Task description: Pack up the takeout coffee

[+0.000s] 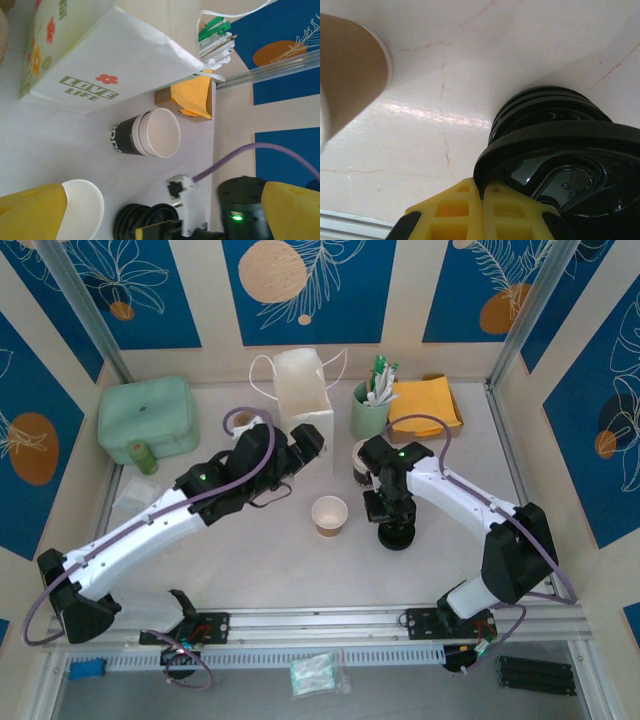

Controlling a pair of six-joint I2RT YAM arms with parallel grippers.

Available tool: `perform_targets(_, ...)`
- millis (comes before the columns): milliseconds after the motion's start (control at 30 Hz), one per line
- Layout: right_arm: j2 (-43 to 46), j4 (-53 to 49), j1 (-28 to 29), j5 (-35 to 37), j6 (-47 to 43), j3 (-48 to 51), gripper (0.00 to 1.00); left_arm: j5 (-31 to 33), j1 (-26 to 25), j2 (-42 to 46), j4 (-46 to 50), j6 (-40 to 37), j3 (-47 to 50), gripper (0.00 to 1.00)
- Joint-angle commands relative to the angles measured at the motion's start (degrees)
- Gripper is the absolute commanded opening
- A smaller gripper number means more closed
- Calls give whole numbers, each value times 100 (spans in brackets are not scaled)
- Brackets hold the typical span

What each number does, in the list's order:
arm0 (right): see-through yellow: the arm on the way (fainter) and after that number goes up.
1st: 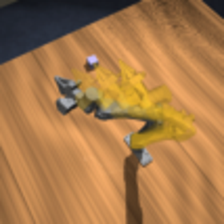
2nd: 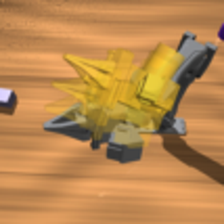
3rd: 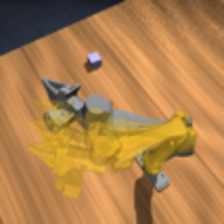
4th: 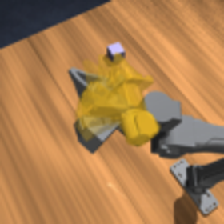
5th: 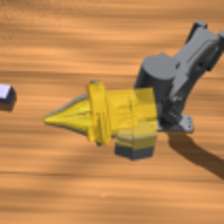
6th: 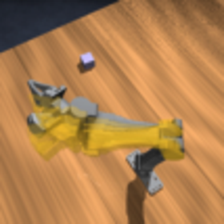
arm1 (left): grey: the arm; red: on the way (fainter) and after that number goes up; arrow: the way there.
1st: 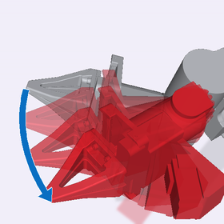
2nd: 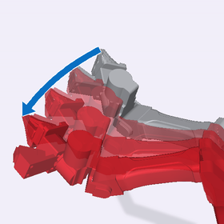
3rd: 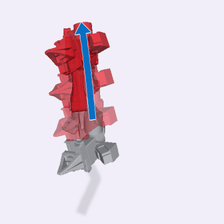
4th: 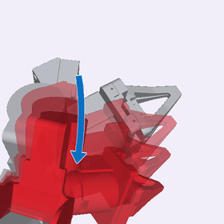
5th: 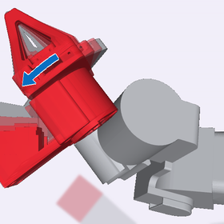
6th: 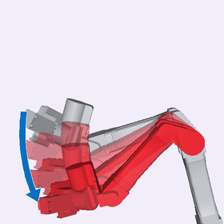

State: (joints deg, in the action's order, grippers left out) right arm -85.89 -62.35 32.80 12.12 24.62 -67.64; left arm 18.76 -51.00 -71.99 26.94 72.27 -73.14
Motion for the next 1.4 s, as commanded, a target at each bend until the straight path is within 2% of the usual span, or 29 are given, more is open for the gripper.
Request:
perform_targets(0, 239, -173, -57, -312, 130, -391, 0, 90, 180, 448, -1178, -380, 656, 99)
perform_targets(67, 270, -152, -104, -537, 156, -633, 0, -160, 366, 761, -2004, -575, 1257, 99)
perform_targets(167, 266, -6, -196, -1073, 156, -1018, 0, -598, 714, 999, -2717, -789, 1847, 99)
perform_targets(300, 191, 346, -400, -2067, 244, -1455, 0, -1649, 1320, 853, -2698, -819, 1901, 99)
perform_targets(433, 142, 838, -647, -3055, 484, -1730, 0, -2235, 1623, 633, -2940, -698, 2026, 99)
perform_targets(600, 176, 1884, -1023, -4532, 1080, -1715, 0, -2866, 1851, 344, -3843, -236, 2228, 99)
perform_targets(800, 158, 3221, -1249, -5720, 1752, -1573, 0, -3293, 2016, 87, -5478, 891, 2613, 99)
perform_targets(1100, 116, 5274, -1323, -6663, 2851, -1322, 0, -3453, 2025, -327, -7100, 1958, 2707, 99)
perform_targets(1200, 91, 6015, -1317, -6802, 3318, -1190, 0, -3512, 2024, -384, -7231, 2027, 2538, 100)
perform_targets(1367, -21, 6635, -1249, -6898, 3640, -1173, 0, -3657, 1993, -414, -7272, 2094, 2268, 99)
